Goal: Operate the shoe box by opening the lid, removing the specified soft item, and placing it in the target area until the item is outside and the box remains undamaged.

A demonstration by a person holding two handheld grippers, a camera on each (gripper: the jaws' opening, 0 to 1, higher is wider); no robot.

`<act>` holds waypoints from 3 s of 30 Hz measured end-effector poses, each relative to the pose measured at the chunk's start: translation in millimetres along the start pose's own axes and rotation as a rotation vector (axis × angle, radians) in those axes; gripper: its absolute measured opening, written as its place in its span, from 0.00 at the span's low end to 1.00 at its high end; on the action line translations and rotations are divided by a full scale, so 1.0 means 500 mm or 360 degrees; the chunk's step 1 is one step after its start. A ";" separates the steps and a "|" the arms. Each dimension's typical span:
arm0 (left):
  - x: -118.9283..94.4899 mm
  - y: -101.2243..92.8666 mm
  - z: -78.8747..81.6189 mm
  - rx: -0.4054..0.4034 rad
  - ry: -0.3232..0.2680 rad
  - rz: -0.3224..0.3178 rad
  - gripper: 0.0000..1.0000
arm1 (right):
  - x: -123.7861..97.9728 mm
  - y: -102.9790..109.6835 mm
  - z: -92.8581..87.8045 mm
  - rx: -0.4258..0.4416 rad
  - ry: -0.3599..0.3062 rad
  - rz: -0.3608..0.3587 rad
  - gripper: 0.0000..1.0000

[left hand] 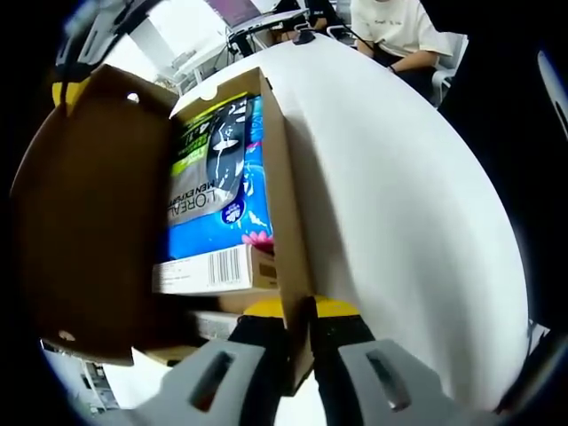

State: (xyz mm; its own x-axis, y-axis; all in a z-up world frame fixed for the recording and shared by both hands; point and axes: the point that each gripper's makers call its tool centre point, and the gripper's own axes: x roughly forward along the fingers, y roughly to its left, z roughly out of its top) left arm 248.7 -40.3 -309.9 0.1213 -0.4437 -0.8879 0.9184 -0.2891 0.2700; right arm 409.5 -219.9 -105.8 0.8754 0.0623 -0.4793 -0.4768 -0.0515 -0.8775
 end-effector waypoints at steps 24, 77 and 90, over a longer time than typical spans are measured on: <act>0.006 0.000 -0.005 -0.0009 0.0001 -0.0019 0.07 | 0.033 -0.004 -0.006 0.0052 -0.0021 0.0124 0.03; 0.006 -0.017 -0.005 -0.0012 -0.0011 -0.0036 0.07 | 0.143 0.008 -0.028 0.0113 0.0014 0.0484 0.04; 0.006 -0.014 -0.007 -0.0012 -0.0013 -0.0039 0.07 | 0.158 0.012 -0.029 0.0119 -0.0006 0.0565 0.04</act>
State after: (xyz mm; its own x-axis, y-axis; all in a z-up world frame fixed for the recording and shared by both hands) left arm 243.7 -36.7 -315.7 0.0959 -0.4437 -0.8910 0.9238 -0.2936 0.2457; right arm 476.8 -230.0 -148.8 0.6542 0.0574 -0.7542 -0.7555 0.0021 -0.6552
